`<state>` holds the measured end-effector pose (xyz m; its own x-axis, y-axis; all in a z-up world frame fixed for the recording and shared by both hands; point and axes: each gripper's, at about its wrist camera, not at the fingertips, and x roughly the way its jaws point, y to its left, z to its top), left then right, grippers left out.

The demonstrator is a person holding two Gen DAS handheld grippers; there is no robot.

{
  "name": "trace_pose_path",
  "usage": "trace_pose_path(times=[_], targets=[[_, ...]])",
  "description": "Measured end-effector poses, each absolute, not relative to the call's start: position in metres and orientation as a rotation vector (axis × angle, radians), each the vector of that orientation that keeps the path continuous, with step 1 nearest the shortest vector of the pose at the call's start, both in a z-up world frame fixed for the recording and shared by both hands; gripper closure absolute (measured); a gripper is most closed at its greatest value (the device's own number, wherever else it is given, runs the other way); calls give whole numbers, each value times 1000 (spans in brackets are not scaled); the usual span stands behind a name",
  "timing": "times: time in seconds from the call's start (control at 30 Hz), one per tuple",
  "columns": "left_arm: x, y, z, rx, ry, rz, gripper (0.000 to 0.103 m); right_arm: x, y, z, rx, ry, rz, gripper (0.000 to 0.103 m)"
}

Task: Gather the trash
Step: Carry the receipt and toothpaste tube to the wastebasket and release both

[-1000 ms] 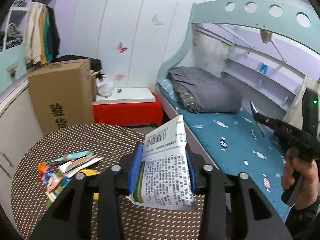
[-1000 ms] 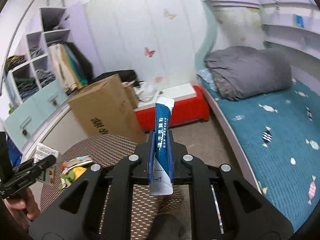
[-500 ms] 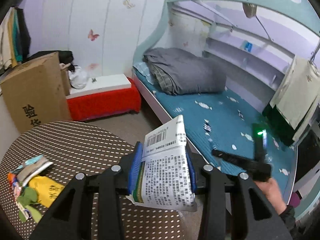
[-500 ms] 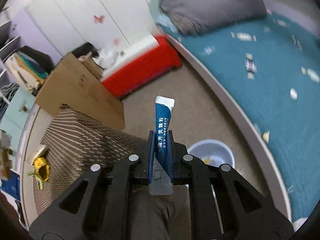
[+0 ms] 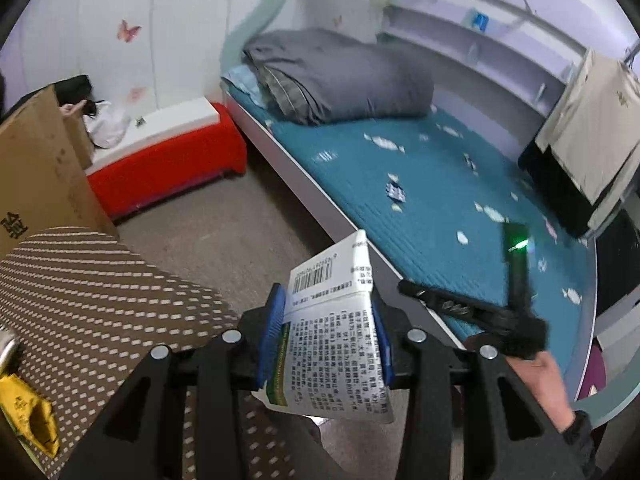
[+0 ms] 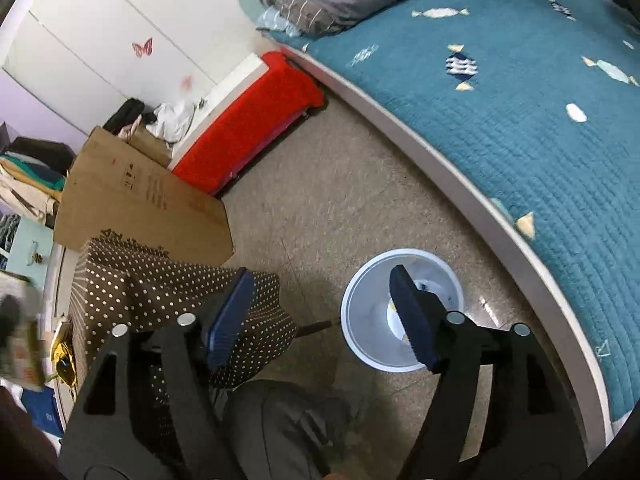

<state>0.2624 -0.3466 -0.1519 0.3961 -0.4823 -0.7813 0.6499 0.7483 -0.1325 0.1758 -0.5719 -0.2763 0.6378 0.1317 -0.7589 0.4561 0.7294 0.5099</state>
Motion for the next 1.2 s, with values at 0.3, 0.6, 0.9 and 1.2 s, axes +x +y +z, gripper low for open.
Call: trace_pose_path(times=[0.3,0.6,0.9,1.2], targets=[[272,-404,-201,282,1031,-793,61,141,-596,-238,761,787,-261,20],[285,-426,-224,354,1083,-782,12,126,-596,-220,758,740,-280,18],[274,-375,-175,308,961,-728,12,124,-573,-204,737,713,-284,6],[236,-324,-110,277,767,-732,12,120,-527,-157,682,617,-304,6]])
